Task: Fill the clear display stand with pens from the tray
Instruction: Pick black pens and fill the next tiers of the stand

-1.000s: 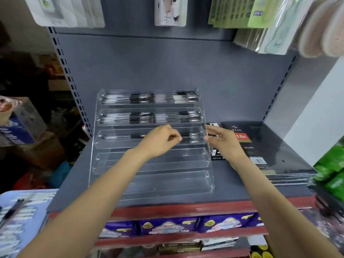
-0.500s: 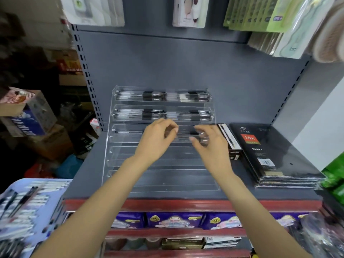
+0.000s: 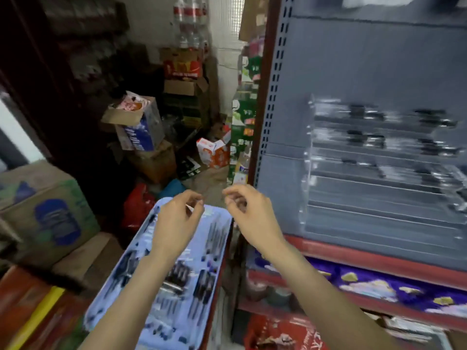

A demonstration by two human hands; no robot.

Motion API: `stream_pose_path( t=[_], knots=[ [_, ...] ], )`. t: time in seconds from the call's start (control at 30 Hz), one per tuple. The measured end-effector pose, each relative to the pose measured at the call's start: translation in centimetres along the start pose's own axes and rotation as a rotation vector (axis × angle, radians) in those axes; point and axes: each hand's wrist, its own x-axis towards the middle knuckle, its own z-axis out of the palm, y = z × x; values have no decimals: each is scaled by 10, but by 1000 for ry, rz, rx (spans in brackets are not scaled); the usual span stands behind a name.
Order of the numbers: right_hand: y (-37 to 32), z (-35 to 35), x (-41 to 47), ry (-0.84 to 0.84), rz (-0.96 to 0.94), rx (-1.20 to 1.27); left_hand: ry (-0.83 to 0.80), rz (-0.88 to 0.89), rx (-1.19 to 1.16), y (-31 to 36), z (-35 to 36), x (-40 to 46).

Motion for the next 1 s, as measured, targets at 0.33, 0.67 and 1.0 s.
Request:
stream_pose_path(
  t=[0.33, 0.67, 1.0],
  knots=[
    [6, 200, 34, -363, 394, -87, -274, -281, 139, -186, -54, 17],
    [40, 265, 86, -287, 573, -404, -450, -324, 259, -240, -4, 59],
    [39, 284, 102, -295, 593, -637, -424, -402, 264, -253, 6, 68]
  ],
)
